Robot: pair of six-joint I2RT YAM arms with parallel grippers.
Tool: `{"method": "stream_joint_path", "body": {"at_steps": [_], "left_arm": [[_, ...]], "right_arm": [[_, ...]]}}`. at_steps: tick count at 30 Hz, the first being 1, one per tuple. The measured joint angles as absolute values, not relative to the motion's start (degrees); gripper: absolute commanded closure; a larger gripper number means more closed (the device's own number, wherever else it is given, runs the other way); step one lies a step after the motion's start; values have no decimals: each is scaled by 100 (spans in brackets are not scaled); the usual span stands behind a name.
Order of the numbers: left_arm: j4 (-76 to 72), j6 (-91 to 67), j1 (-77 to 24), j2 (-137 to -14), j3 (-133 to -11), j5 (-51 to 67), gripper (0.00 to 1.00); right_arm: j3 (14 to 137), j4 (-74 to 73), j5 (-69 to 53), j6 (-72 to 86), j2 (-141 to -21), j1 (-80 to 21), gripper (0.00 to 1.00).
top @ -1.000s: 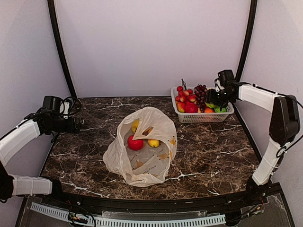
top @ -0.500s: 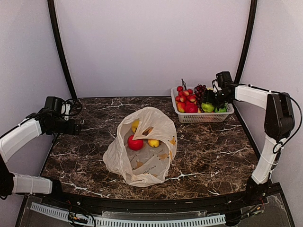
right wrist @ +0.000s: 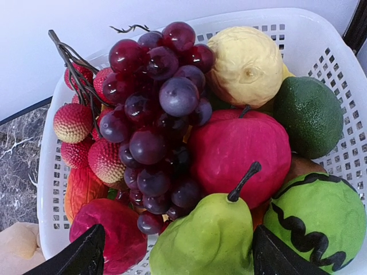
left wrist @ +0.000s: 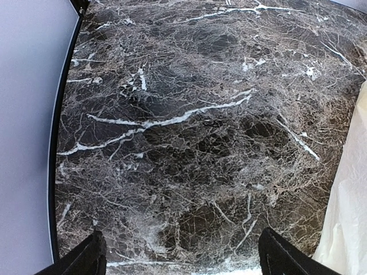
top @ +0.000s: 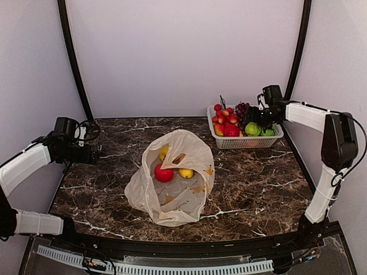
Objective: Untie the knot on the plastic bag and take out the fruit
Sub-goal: Place the fake fruit in the bin, then hold the bag opening of the takeout bag.
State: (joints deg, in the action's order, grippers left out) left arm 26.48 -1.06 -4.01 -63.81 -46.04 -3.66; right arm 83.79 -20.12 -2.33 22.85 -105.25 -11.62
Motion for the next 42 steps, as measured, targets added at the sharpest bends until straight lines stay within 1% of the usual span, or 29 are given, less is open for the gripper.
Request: {"method": "stream_joint_path", "body": {"at_steps": [3,5,10,15,17,25,31,34,38,42], "left_arm": [[2639,-110,-401,-6296,-4604,-279,10],[2606,-165,-401,-6145,-4604,-123,13],[2329,-644,-467,-5647,-4602,578,14],[2220,-1337,-1118,-5415,-4604,1035,14],[2246,-1608,-1573,-5389,-4619,1120,14],[2408,-2797,-3389,-5371,-5203,1039,14],[2394,-3538,-4539,-5424,-5247,650,13],[2320,-3850,-4915,-5511,-5223,499,12],[2187,-4189,-5299,-5666,-5146,309,11],[2130,-4425,-5531,-5885,-5083,95,12]], "right_arm": [[8377,-2008,-248,2209,-10396,-1162,15],[8374,-1999,-283,2126,-10224,-1162,15],[8296,-1918,-561,1868,-9609,-1162,15],[7996,-1887,-1022,1629,-8952,-1234,15],[7837,-1903,-1114,1559,-8748,-1347,15],[7168,-2058,-1610,1584,-7977,-2279,14],[6702,-1922,-1824,2010,-7378,-3177,14],[6342,-1750,-1848,2327,-7214,-3651,14],[5867,-1531,-1815,2724,-7179,-4248,18],[5675,-1518,-1431,3079,-7190,-4873,21]]}}
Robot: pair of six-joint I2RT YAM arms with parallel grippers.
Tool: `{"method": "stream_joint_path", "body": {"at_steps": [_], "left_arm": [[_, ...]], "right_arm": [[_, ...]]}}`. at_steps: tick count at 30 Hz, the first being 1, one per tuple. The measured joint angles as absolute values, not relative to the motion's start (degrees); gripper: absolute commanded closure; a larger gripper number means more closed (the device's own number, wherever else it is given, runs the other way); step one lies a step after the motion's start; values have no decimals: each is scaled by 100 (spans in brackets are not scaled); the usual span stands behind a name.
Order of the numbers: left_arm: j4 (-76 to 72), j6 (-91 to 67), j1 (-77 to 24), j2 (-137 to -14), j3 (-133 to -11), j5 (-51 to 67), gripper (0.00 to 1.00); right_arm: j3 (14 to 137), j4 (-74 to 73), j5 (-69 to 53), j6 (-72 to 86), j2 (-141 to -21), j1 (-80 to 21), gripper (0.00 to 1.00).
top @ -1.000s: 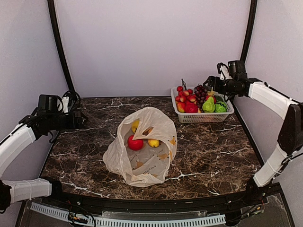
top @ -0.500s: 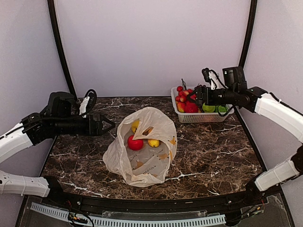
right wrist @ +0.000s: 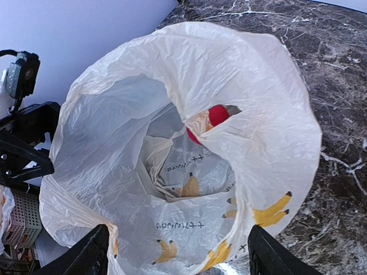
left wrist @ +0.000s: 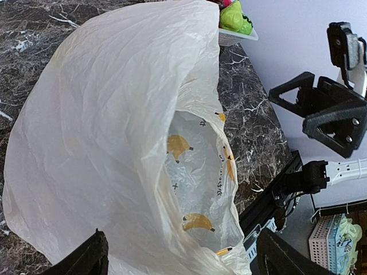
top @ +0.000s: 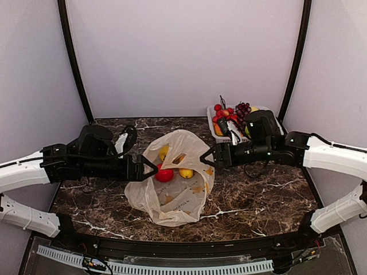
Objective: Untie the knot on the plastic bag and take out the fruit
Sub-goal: Hold the bag opening of the takeout bag, then reach into the gripper in the takeout bag.
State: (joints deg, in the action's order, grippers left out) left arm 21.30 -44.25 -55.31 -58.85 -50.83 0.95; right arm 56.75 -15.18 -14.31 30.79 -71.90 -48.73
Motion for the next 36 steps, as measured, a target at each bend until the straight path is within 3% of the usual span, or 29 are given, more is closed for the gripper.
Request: {"method": "stream_joint_path", "body": {"at_steps": [4,6,10,17,20,29,36], "left_arm": [[2106,-4552,-5634,-6158,-5083,-84,28],[2110,-4582,-5649,-6263,-5085,-161,45],[2147,-4644,-5653,-6370,-5087,-266,68],[2196,-4648,-5653,-6375,-5105,-355,96],[2246,-4646,-5653,-6309,-5103,-395,99],[2305,-4609,-5653,-6171,-5100,-399,99],[2307,-4521,-5653,-6165,-5074,-408,99]], "right_arm": [[5671,-1459,-867,3354,-7271,-5594,28],[5671,-1424,-617,3474,-7367,-5898,33],[5721,-1374,-228,3623,-7756,-6346,37],[6331,-1313,145,3629,-8737,-6845,42],[6490,-1219,281,3658,-9026,-6925,41],[6914,-1188,917,3837,-9861,-6888,20],[7415,-1129,1135,3717,-10525,-6716,14]]}}
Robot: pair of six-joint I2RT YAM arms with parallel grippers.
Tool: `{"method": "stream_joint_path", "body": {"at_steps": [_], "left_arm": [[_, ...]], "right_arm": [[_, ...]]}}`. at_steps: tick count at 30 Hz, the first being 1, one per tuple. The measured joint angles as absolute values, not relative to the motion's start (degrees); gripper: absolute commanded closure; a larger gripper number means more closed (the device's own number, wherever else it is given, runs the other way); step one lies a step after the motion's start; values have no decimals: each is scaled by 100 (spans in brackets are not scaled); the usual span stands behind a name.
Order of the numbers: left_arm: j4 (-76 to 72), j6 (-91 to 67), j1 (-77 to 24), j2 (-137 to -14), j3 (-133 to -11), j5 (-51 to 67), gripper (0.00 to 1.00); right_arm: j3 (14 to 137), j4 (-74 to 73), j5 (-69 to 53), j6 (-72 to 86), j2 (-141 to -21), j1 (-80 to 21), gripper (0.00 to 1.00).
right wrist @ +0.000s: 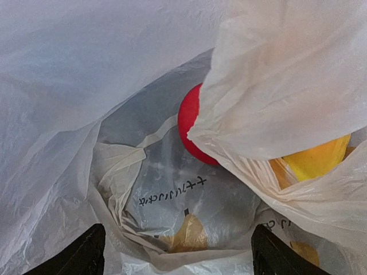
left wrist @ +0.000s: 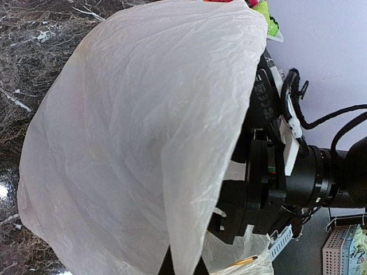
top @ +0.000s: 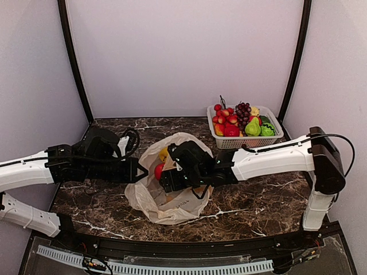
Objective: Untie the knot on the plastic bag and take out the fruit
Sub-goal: Reach into the gripper in the takeout bag.
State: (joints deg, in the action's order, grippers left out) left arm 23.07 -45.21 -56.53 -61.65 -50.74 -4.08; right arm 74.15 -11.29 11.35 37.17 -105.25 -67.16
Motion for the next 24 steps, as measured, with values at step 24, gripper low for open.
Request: {"method": "stream_joint_path", "body": {"at_steps": [24], "left_arm": [[2023,-4528,-5653,-5975,-4633,-386,99]], "right_arm": [[9183,-945,1516,2788,-12523,-6246,9]]}}
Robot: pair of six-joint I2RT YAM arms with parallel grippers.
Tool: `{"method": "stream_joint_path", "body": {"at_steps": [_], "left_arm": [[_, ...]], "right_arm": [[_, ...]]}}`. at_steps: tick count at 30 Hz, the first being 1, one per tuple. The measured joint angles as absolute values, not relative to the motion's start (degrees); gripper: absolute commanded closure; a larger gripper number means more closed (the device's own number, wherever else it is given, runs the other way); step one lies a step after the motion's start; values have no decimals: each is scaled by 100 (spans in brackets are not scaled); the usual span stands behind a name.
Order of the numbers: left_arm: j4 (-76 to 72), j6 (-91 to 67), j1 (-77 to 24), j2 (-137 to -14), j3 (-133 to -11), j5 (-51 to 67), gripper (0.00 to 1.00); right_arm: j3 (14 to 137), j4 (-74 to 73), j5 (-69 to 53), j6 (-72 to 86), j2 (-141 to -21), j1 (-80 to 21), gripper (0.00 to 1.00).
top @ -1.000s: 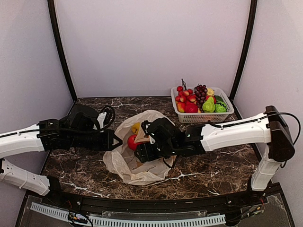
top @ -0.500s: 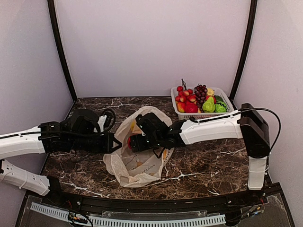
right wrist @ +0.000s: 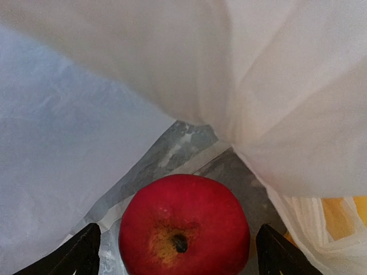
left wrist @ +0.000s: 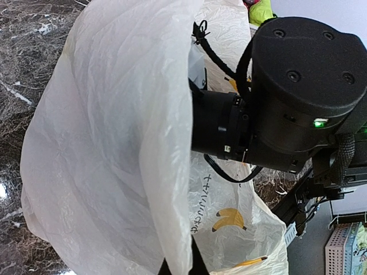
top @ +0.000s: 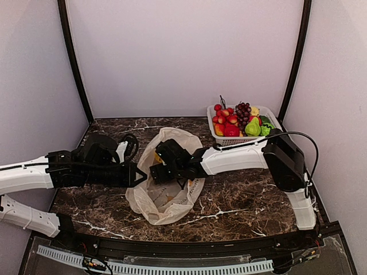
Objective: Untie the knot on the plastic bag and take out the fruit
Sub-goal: Reach into the gripper in the takeout bag, then pick up the fake fruit from the takeout bag.
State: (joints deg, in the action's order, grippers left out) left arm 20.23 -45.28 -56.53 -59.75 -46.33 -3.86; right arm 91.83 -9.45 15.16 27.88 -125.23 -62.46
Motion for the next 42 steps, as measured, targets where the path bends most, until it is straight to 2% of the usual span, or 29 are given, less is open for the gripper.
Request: {"method": "stream_joint_path", "body": {"at_steps": [3,9,13,23,42], "left_arm": [[1990,-4530,-5653,-5977,-4595,-373,99],[1977,-4552,-5653,-5977,-4589,-364,99],[1977,-4567,-5653,-5977,-4589,-368,99],[1986,-4600,-5653,-5977,-4525,-416,99],[1632,-4801,-5612,-6036,-4386,-384,99]], "right_arm": [[9347,-989,1531,2676,-12707,-6222,13],[9684,-1098,1551,2534,-12986,-6176,31],[9699,-1131,1531,2497,-12991,-6171,36],[9373,-1166,1424,2528,-12674,-6187,40],[7507,-1459,899,3074,-9944,-6855,43]]}}
